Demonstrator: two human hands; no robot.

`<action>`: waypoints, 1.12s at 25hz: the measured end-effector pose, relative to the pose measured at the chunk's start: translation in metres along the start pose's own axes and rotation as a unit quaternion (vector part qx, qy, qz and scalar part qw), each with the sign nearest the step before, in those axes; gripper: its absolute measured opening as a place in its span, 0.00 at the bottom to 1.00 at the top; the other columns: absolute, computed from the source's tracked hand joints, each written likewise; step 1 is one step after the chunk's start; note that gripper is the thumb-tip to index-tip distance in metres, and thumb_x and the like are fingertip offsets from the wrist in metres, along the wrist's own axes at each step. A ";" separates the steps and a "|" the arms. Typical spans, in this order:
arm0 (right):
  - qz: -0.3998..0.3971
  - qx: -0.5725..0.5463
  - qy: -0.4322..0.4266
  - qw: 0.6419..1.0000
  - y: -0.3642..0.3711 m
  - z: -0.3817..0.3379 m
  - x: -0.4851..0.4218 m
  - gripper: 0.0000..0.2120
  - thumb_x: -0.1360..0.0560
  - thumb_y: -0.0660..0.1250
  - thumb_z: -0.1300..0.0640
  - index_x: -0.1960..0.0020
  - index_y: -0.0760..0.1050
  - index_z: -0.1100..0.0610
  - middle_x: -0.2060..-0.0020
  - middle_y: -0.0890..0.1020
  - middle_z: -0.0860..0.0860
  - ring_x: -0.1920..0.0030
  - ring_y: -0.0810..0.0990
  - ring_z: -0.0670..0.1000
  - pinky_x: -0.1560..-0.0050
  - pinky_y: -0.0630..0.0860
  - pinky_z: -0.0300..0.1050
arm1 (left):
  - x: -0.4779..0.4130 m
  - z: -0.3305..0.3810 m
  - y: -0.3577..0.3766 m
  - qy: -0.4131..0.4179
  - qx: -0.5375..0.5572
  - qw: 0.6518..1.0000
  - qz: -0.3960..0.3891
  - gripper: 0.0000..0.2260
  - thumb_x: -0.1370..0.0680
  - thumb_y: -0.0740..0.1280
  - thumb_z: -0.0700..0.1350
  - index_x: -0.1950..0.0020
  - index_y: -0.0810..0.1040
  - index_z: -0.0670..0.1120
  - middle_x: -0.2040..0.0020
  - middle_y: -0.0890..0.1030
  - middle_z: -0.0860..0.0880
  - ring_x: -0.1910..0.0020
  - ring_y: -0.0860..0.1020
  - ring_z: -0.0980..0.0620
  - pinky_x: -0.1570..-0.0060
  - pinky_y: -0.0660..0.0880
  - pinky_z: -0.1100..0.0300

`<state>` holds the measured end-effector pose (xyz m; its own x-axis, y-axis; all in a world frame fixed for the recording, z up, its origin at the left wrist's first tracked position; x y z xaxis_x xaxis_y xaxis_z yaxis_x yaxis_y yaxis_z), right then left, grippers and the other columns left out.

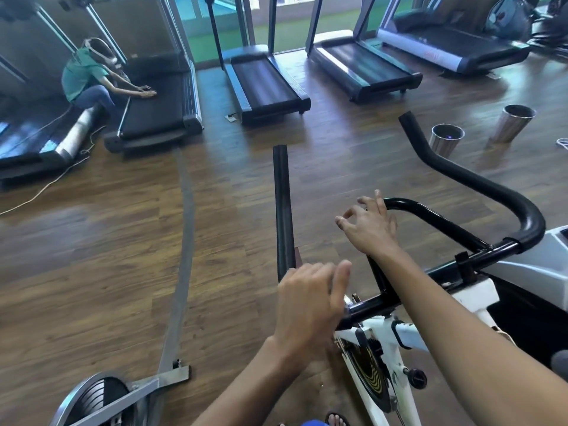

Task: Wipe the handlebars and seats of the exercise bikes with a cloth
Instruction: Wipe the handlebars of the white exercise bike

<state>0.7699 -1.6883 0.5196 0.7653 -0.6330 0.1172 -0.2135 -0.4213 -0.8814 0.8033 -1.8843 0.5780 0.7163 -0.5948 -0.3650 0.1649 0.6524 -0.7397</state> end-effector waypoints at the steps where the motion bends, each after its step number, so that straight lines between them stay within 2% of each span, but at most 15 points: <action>1: 0.018 -0.019 -0.001 1.000 -0.006 -0.003 0.001 0.17 0.19 0.60 0.43 0.39 0.78 0.52 0.24 0.64 0.50 0.20 0.47 0.51 0.24 0.44 0.64 | -0.012 -0.015 -0.002 -0.079 0.142 0.987 -0.003 0.27 0.17 0.53 0.62 0.64 0.81 0.50 0.66 0.83 0.53 0.65 0.81 0.55 0.56 0.77 0.55; 2: 0.054 -0.060 -0.008 0.997 -0.017 -0.008 0.004 0.17 0.19 0.61 0.43 0.40 0.79 0.53 0.27 0.70 0.52 0.21 0.55 0.53 0.24 0.44 0.64 | -0.025 -0.028 -0.002 -0.154 0.297 0.942 -0.001 0.28 0.19 0.55 0.65 0.63 0.83 0.48 0.65 0.84 0.50 0.65 0.82 0.51 0.56 0.78 0.53; 4: 0.121 -0.218 -0.045 0.967 -0.042 -0.024 0.019 0.16 0.18 0.61 0.45 0.43 0.80 0.55 0.38 0.79 0.52 0.31 0.73 0.53 0.25 0.60 0.59 | -0.051 -0.050 0.005 -0.269 0.521 0.810 -0.013 0.32 0.24 0.57 0.71 0.64 0.82 0.43 0.64 0.81 0.41 0.65 0.79 0.44 0.56 0.76 0.51; 5: 0.111 -0.315 -0.061 0.941 -0.047 -0.034 0.027 0.16 0.18 0.62 0.45 0.44 0.80 0.56 0.43 0.82 0.52 0.38 0.78 0.52 0.31 0.69 0.52 | -0.062 -0.053 0.010 -0.305 0.590 0.746 -0.049 0.31 0.23 0.58 0.69 0.63 0.81 0.42 0.63 0.79 0.40 0.64 0.78 0.44 0.54 0.75 0.50; 6: 0.067 -0.394 -0.077 0.913 -0.044 -0.049 0.033 0.18 0.18 0.62 0.44 0.45 0.81 0.57 0.46 0.83 0.52 0.42 0.80 0.51 0.38 0.74 0.45 | -0.072 -0.053 0.014 -0.325 0.629 0.701 -0.093 0.27 0.22 0.60 0.64 0.59 0.82 0.41 0.60 0.79 0.40 0.61 0.79 0.44 0.50 0.75 0.50; 7: 0.009 -0.454 -0.089 0.887 -0.037 -0.063 0.038 0.20 0.20 0.62 0.41 0.44 0.81 0.57 0.47 0.84 0.53 0.43 0.81 0.51 0.42 0.74 0.41 | -0.079 -0.049 0.013 -0.328 0.651 0.672 -0.131 0.20 0.21 0.62 0.56 0.54 0.83 0.40 0.56 0.81 0.40 0.57 0.80 0.44 0.47 0.75 0.48; 9: -0.091 -0.524 -0.088 0.842 -0.019 -0.080 0.041 0.23 0.24 0.66 0.36 0.39 0.79 0.52 0.44 0.84 0.52 0.41 0.81 0.51 0.38 0.75 0.43 | -0.088 -0.043 0.011 -0.325 0.666 0.652 -0.162 0.12 0.22 0.60 0.39 0.46 0.81 0.37 0.51 0.81 0.39 0.55 0.82 0.44 0.45 0.77 0.47; 11: -0.151 -0.550 -0.073 0.818 -0.006 -0.088 0.038 0.35 0.33 0.74 0.34 0.31 0.72 0.46 0.38 0.80 0.49 0.38 0.80 0.48 0.33 0.74 0.47 | -0.097 -0.044 0.014 -0.332 0.662 0.652 -0.162 0.13 0.22 0.57 0.34 0.45 0.79 0.35 0.52 0.82 0.38 0.56 0.82 0.44 0.49 0.80 0.50; 13: -0.163 -0.563 -0.063 0.808 -0.002 -0.092 0.030 0.45 0.36 0.79 0.41 0.25 0.62 0.43 0.35 0.78 0.48 0.37 0.80 0.47 0.33 0.74 0.47 | -0.109 -0.050 0.015 -0.334 0.634 0.682 -0.146 0.11 0.22 0.58 0.33 0.50 0.80 0.36 0.55 0.82 0.38 0.59 0.83 0.43 0.54 0.82 0.51; 15: -0.161 -0.586 -0.062 0.792 -0.004 -0.091 0.019 0.39 0.34 0.78 0.50 0.27 0.67 0.52 0.38 0.81 0.52 0.39 0.81 0.50 0.37 0.77 0.46 | -0.119 -0.057 0.014 -0.330 0.611 0.707 -0.134 0.08 0.22 0.61 0.32 0.49 0.79 0.36 0.54 0.81 0.37 0.58 0.82 0.42 0.54 0.82 0.48; 17: -0.182 -0.619 -0.068 0.761 -0.007 -0.089 0.012 0.28 0.32 0.75 0.55 0.33 0.74 0.60 0.43 0.84 0.57 0.41 0.82 0.55 0.40 0.78 0.46 | -0.123 -0.063 0.013 -0.328 0.620 0.702 -0.125 0.08 0.25 0.66 0.32 0.47 0.79 0.35 0.54 0.81 0.37 0.58 0.83 0.42 0.54 0.82 0.47; 21: -0.260 -0.634 -0.076 0.725 -0.005 -0.089 0.007 0.22 0.30 0.72 0.60 0.36 0.77 0.62 0.44 0.83 0.59 0.42 0.81 0.56 0.42 0.79 0.47 | -0.126 -0.068 0.014 -0.310 0.626 0.696 -0.166 0.19 0.32 0.71 0.35 0.43 0.79 0.33 0.54 0.83 0.38 0.60 0.84 0.45 0.57 0.83 0.51; 23: -0.309 -0.626 -0.113 0.708 -0.011 -0.097 0.007 0.29 0.31 0.77 0.59 0.32 0.75 0.59 0.38 0.81 0.59 0.39 0.79 0.56 0.38 0.77 0.48 | -0.130 -0.069 0.012 -0.292 0.597 0.721 -0.195 0.22 0.33 0.72 0.34 0.40 0.77 0.30 0.54 0.83 0.38 0.61 0.84 0.46 0.55 0.82 0.53; 26: -0.360 -0.615 -0.142 0.687 -0.017 -0.108 0.008 0.42 0.36 0.82 0.53 0.26 0.70 0.54 0.30 0.75 0.58 0.33 0.76 0.57 0.33 0.74 0.48 | -0.146 -0.069 0.002 -0.250 0.519 0.789 -0.215 0.14 0.30 0.73 0.30 0.45 0.81 0.32 0.57 0.84 0.40 0.62 0.83 0.47 0.57 0.82 0.57; 28: -0.365 -0.659 -0.147 0.641 -0.013 -0.114 0.011 0.43 0.36 0.82 0.56 0.24 0.67 0.55 0.29 0.73 0.59 0.31 0.74 0.59 0.30 0.71 0.51 | -0.158 -0.068 -0.006 -0.224 0.494 0.815 -0.202 0.11 0.31 0.73 0.29 0.50 0.82 0.35 0.58 0.84 0.40 0.63 0.82 0.47 0.57 0.81 0.58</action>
<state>0.7119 -1.7642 0.5851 0.9934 0.1133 0.0159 0.0874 -0.8415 0.5331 0.6425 -1.8260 0.6016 0.6080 -0.7678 0.2021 0.7557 0.6377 0.1492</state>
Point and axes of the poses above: each hand's wrist, its own x-axis away from the middle knuckle, its own y-axis out of the palm, z = x × y, the point moved 10 cm from there along -x, towards the middle knuckle
